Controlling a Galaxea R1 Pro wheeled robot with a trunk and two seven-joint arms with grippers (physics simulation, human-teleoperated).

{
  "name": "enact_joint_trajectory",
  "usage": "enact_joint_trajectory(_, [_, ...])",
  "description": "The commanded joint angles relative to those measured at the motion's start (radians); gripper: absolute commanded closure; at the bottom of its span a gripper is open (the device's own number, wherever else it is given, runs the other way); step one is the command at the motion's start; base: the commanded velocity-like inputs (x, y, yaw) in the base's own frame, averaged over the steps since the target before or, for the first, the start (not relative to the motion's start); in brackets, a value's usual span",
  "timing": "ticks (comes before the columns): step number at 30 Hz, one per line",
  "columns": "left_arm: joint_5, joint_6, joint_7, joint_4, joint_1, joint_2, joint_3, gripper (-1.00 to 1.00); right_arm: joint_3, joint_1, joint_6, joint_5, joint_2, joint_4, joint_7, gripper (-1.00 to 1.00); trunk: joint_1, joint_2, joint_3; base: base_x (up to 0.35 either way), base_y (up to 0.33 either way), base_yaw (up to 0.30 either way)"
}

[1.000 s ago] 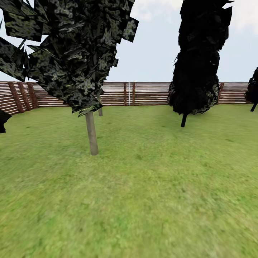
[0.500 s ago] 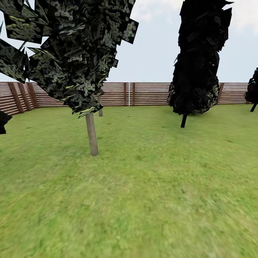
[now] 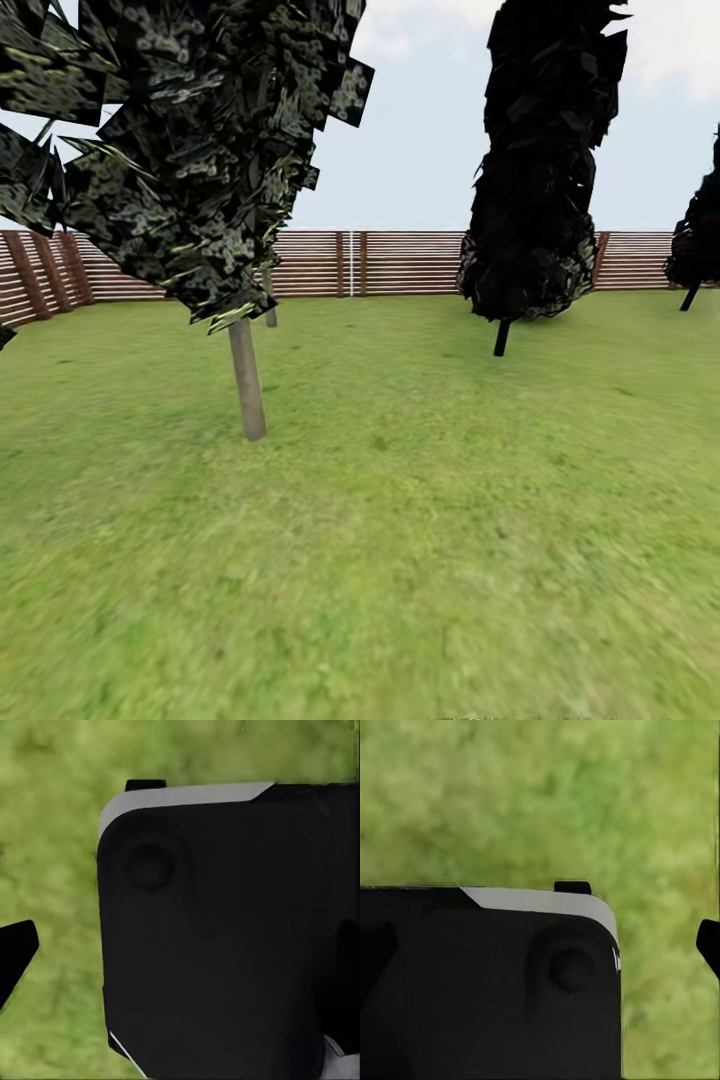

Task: Take the three Easter eggs out of the wicker basket on the lawn in the garden, then place them on the lawn next to a single tree (choose any tree) so that all three eggs are next to the same tree and none are left in the basket.

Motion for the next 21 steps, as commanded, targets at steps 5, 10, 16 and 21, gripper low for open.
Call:
enact_joint_trajectory(5, [0.0,0.0,0.006,-0.18,0.0,0.007,0.0,-1.0,-0.003,0.0,-0.023,-0.003,-0.01,-0.103,0.002,-1.0,-0.019,0.035,0.015,0.0,0.0,-0.279])
enact_joint_trajectory(10, [-0.001,0.0,0.006,-0.319,-0.016,0.029,0.0,-1.0,-0.004,0.0,-0.184,-0.005,-0.037,-0.2,0.001,-1.0,-0.038,0.07,0.03,0.0,0.0,-0.292])
enact_joint_trajectory(16, [0.0,0.0,0.007,-0.331,-0.081,0.031,0.0,-1.0,-0.005,-0.001,-0.295,-0.005,-0.053,-0.279,-0.001,-1.0,-0.061,0.112,0.048,0.0,0.0,-0.256])
enact_joint_trajectory(21, [0.024,-0.014,0.006,-0.281,-0.088,0.047,0.002,-1.0,-0.007,-0.048,-0.307,-0.005,-0.055,-0.329,-0.005,-1.0,-0.081,0.147,0.063,0.0,0.0,-0.138])
